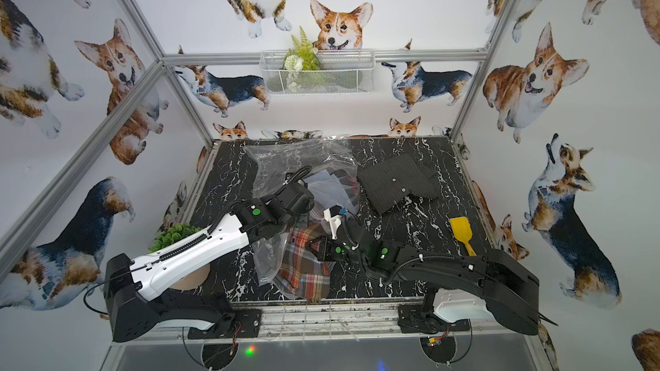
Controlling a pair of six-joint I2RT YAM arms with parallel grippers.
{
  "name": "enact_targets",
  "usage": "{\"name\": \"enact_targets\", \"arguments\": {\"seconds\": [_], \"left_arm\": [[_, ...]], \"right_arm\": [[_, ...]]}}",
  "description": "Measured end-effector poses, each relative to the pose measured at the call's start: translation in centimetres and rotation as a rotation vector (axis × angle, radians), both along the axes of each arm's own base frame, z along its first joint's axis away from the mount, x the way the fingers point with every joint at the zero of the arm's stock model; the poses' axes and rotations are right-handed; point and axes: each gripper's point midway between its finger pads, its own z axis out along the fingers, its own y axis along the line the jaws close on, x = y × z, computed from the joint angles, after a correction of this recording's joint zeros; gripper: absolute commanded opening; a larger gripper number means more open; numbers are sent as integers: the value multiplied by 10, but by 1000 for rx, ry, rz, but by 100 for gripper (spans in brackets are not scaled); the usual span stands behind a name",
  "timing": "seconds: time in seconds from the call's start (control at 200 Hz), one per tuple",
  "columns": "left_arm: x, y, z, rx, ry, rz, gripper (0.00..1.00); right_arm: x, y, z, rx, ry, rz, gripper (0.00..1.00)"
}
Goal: Take the shirt out of the vacuum bag
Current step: Take out the shirt from the vacuum bag.
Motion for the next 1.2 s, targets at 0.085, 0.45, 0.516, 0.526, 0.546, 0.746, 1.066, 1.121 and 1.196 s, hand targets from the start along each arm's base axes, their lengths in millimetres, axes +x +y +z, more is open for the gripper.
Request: {"name": "enact_targets", "arguments": {"seconds": [0.085, 0.45, 0.516, 0.526, 0.546, 0.746, 1.066, 1.121, 1.196], "left_arm": [[3, -1, -2, 6, 5, 6, 0], [43, -8, -24, 52, 27, 53, 0], [50, -10, -28, 59, 33, 57, 0], [50, -11, -29, 59, 34, 58, 0], [52, -11, -30, 58, 35, 60, 0], [66, -18, -33, 50, 30, 67, 0], [67, -15, -44, 45, 57, 62, 0], [65, -15, -46, 39, 64, 52, 0], [62, -15, -48, 23, 73, 41, 0]], "right_arm": [[-6, -4, 3, 2, 4, 16, 0], [-37, -18, 40, 67, 1, 109, 0], [-42, -18, 43, 73, 3, 127, 0], [-43, -18, 43, 74, 4, 131, 0], [-44, -18, 44, 77, 5, 137, 0], [-55, -18, 54, 107, 10, 181, 0], [-62, -35, 89, 140, -23, 189, 0], [-62, -41, 95, 137, -43, 187, 0], [-62, -47, 99, 131, -62, 177, 0]]}}
